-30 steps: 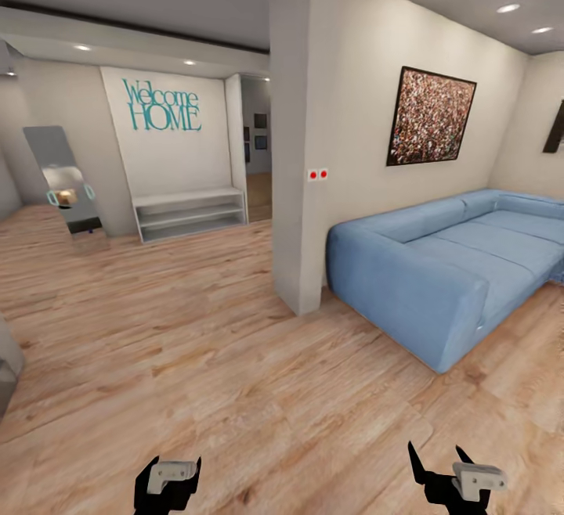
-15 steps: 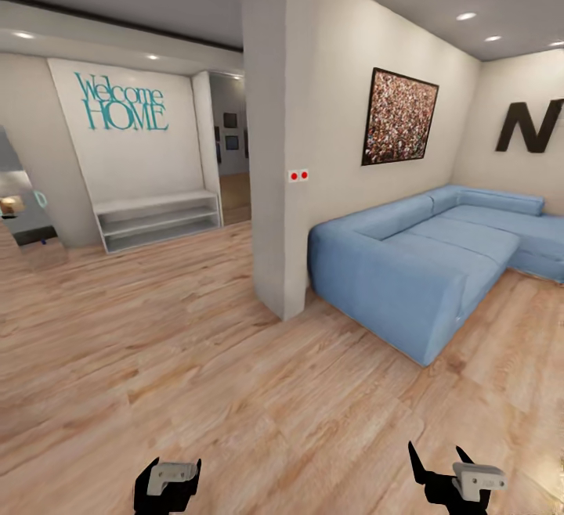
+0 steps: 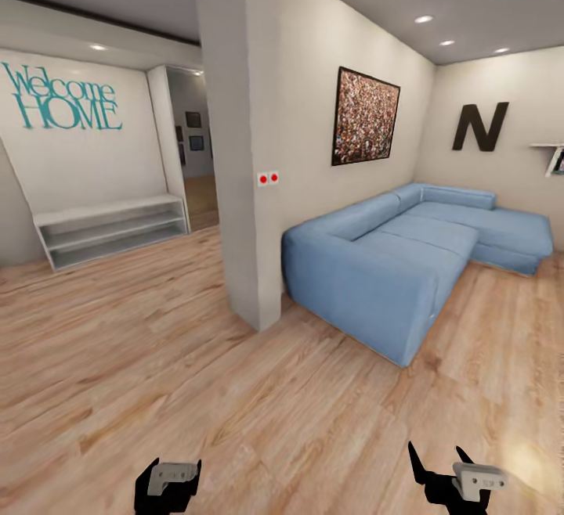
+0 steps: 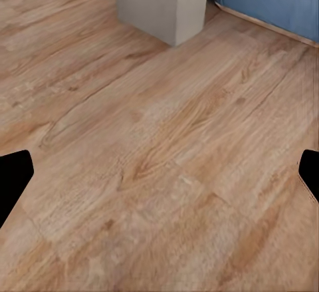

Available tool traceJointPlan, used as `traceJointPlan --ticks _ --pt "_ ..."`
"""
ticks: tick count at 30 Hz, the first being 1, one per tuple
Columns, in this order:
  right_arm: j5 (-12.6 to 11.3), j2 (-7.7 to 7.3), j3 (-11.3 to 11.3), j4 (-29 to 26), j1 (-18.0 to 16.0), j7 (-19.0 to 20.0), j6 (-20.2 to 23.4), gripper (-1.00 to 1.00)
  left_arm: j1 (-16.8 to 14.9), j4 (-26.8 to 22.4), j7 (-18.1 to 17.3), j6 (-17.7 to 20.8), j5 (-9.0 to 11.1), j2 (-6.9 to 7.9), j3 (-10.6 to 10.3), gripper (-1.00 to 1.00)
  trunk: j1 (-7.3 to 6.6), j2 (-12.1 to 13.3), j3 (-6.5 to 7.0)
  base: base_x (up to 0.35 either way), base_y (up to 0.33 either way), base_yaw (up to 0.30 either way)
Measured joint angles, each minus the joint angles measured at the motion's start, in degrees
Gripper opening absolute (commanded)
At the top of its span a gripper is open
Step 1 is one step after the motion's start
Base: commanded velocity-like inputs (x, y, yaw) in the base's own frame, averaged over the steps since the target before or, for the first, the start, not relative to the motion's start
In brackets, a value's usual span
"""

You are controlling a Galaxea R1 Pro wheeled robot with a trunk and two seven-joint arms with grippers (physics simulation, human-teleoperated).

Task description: Put the three can of soda from the living room inside the tash can in the kitchen.

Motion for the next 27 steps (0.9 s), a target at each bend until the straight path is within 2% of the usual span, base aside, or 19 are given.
traceJointPlan --ticks 6,15,27 --pt "0.01 0.00 0.00 0.00 0.00 0.00 0.00 1.00 0.00 0.00 0.00 -0.07 0.04 0.00 0.00 1.00 0.00 0.00 0.00 0.284 0.019 -0.252" --pt "-0.01 -0.01 -0.05 0.27 0.00 0.00 -0.05 1.00 0.00 0.00 0.00 -0.35 0.20 -0.02 -0.01 1.00 0.00 0.00 0.00 0.035 -0.016 -0.252" --pt "0.01 0.00 0.00 0.77 0.00 0.00 -0.08 1.00 0.00 0.00 0.05 -0.26 -0.21 -0.17 -0.16 1.00 0.00 0.00 0.00 0.002 -0.236 -0.252"
